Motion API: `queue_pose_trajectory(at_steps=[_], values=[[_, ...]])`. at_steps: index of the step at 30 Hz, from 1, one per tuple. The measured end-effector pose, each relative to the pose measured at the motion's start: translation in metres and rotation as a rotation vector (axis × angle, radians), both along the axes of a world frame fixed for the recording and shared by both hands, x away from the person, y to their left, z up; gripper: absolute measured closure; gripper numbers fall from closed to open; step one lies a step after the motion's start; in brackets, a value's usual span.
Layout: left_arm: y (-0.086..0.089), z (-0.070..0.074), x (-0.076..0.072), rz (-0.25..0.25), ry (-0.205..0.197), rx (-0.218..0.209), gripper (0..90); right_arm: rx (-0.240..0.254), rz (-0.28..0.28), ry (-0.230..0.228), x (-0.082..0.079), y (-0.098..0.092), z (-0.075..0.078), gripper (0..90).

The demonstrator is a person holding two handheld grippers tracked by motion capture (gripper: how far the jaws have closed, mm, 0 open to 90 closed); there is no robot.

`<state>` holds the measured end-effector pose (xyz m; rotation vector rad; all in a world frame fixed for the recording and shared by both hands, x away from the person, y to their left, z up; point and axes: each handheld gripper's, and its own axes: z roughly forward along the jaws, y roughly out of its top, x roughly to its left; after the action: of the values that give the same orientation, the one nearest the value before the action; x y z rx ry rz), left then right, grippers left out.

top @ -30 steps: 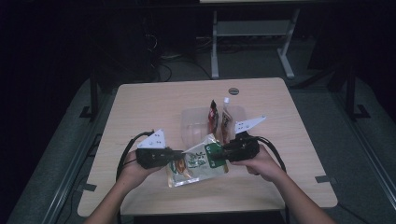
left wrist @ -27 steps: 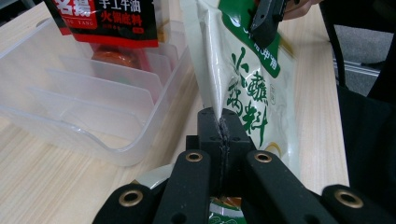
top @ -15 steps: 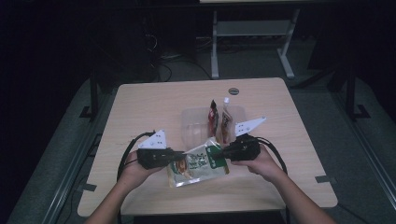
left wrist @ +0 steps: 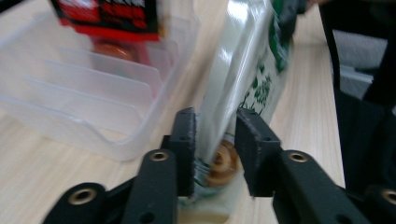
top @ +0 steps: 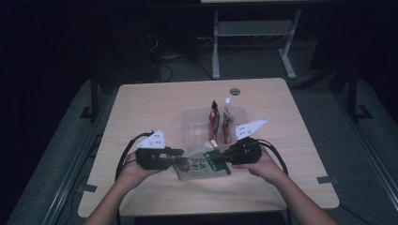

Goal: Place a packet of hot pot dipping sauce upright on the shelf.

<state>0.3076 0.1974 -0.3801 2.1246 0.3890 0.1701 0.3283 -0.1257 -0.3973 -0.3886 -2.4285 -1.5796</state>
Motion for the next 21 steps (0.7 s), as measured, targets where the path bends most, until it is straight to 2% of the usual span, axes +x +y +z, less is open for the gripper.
queue_pose_trajectory(at_steps=[2,5,6,11,15,21], values=[[0.006,0.005,0.000,0.014,-0.007,-0.015,68.0,0.003,0.007,-0.005,-0.002,0.001,0.001,90.0],[0.011,0.008,-0.002,-0.008,-0.002,-0.011,88.1,0.028,0.017,-0.018,-0.002,0.000,0.004,90.0],[0.011,0.009,-0.003,-0.019,0.004,-0.004,89.7,0.029,0.023,-0.021,-0.003,0.000,0.005,90.0],[-0.002,0.009,-0.007,-0.067,0.003,0.022,89.8,0.044,0.053,-0.047,-0.010,0.005,0.014,90.0],[-0.015,0.012,-0.008,-0.102,-0.008,0.039,89.8,0.050,0.071,-0.085,-0.015,0.009,0.020,90.0],[-0.026,0.019,-0.006,-0.118,-0.020,0.037,89.8,0.045,0.070,-0.111,-0.016,0.013,0.028,90.0]])
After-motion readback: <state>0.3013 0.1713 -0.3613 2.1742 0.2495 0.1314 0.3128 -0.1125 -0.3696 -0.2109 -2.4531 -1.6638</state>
